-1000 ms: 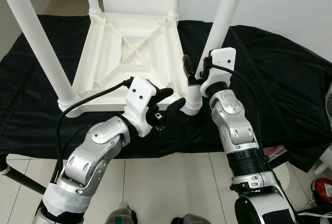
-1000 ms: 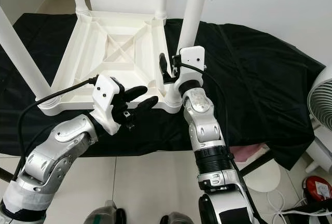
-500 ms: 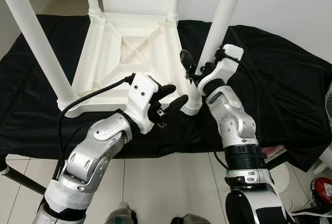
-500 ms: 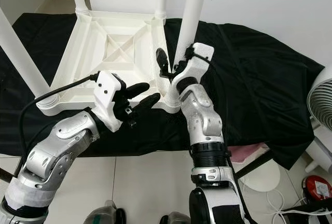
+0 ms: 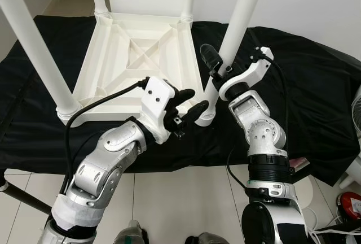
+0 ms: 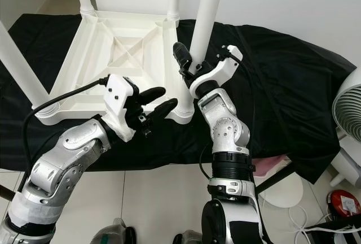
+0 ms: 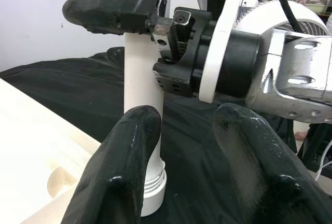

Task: Building children table

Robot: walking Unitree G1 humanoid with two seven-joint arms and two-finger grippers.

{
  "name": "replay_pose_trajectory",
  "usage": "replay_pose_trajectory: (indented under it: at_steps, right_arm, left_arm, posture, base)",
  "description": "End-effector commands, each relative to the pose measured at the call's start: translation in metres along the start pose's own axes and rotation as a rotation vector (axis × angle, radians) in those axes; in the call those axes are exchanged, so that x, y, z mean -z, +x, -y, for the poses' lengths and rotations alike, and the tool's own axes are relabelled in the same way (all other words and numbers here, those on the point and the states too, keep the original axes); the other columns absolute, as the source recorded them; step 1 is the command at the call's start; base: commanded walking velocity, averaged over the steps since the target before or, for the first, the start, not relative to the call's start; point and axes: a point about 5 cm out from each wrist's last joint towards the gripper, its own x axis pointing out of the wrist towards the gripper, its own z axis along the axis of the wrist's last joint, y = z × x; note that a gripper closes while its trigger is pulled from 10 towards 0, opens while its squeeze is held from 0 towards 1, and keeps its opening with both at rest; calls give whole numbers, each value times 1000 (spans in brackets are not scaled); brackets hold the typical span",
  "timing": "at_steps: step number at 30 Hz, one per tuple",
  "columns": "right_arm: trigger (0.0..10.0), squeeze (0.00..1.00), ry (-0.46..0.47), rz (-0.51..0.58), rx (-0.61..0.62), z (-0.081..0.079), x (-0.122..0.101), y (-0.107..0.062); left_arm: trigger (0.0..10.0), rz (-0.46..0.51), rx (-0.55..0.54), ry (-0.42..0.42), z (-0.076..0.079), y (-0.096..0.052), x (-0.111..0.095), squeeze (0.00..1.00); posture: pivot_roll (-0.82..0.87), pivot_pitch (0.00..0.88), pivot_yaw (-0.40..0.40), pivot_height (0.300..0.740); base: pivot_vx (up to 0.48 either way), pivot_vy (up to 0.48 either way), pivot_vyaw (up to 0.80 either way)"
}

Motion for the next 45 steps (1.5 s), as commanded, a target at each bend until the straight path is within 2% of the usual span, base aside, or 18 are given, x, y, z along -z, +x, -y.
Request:
replay_pose_trajectory:
  at_steps: [1,3,4,5,8,12,15,17,19,21,22,23,25,27,32,34,38,45]
  right_arm:
    - [10000,0,170,17,-104,-10,-3,1]
    - [10000,0,170,17,-104,-10,-3,1]
    - [10000,0,220,12,-115,-9,-2,-1]
    - [10000,0,220,12,-115,-9,-2,-1]
    - [10000,0,425,45,-135,3,-2,-7]
    - [10000,0,469,55,-139,5,-3,-9]
    - [10000,0,685,95,-170,30,5,-24]
    - [10000,0,725,103,-171,36,9,-28]
    - [10000,0,804,100,-123,53,20,-36]
    - [10000,0,826,99,-110,57,23,-37]
    - [10000,0,899,102,56,92,46,-52]
    - [10000,0,943,108,127,104,55,-60]
    - [10000,0,943,108,127,104,55,-60]
    - [10000,0,987,122,183,115,65,-69]
    - [10000,0,1018,171,171,118,66,-72]
    - [10000,0,1008,151,189,119,69,-70]
    - [10000,0,914,79,174,114,70,-65]
    - [10000,0,903,98,162,122,61,-67]
  left_arm:
    - [10000,11,31,3,5,3,-4,0]
    - [10000,11,31,3,5,3,-4,0]
    - [10000,10,32,2,5,3,-4,0]
    - [10000,10,32,2,5,3,-4,0]
    - [10000,8,28,-3,5,3,-3,0]
    - [10000,8,27,-4,5,3,-3,0]
    - [10000,6,24,-12,5,3,-2,0]
    - [10000,6,23,-15,5,3,-2,0]
    - [10000,6,22,-16,5,4,-2,0]
    - [10000,6,22,-15,5,4,-2,0]
    - [10000,7,19,-17,6,4,-2,0]
    - [10000,7,18,-18,6,4,-1,0]
    - [10000,7,18,-18,6,4,-1,0]
    - [10000,7,14,-21,6,3,-1,0]
    - [10000,5,15,-26,8,3,0,0]
    - [10000,3,17,-30,9,3,1,0]
    - [10000,0,16,-32,9,3,2,0]
    - [10000,-6,8,-39,7,2,3,0]
  posture:
    - [114,0,-79,740]
    - [114,0,-79,740]
    - [114,0,-79,740]
    - [114,0,-79,740]
    - [113,5,-76,740]
    - [113,5,-76,740]
    - [112,19,-79,740]
    - [112,19,-79,740]
    - [112,22,-80,740]
    - [112,22,-80,740]
    - [117,24,-83,740]
    - [117,24,-83,740]
    - [117,24,-83,740]
    - [122,20,-87,740]
    - [123,16,-87,740]
    - [122,15,-85,740]
    - [121,21,-84,740]
    - [117,34,-80,740]
  base:
    - [0,0,0]
    - [0,0,0]
    - [0,0,0]
    - [0,0,0]
    - [0,0,0]
    - [0,0,0]
    - [0,0,0]
    - [0,0,0]
    - [0,0,0]
    - [0,0,0]
    - [0,0,0]
    - [0,0,0]
    - [0,0,0]
    - [0,0,0]
    - [0,0,0]
    - [0,0,0]
    - [0,0,0]
    - [0,0,0]
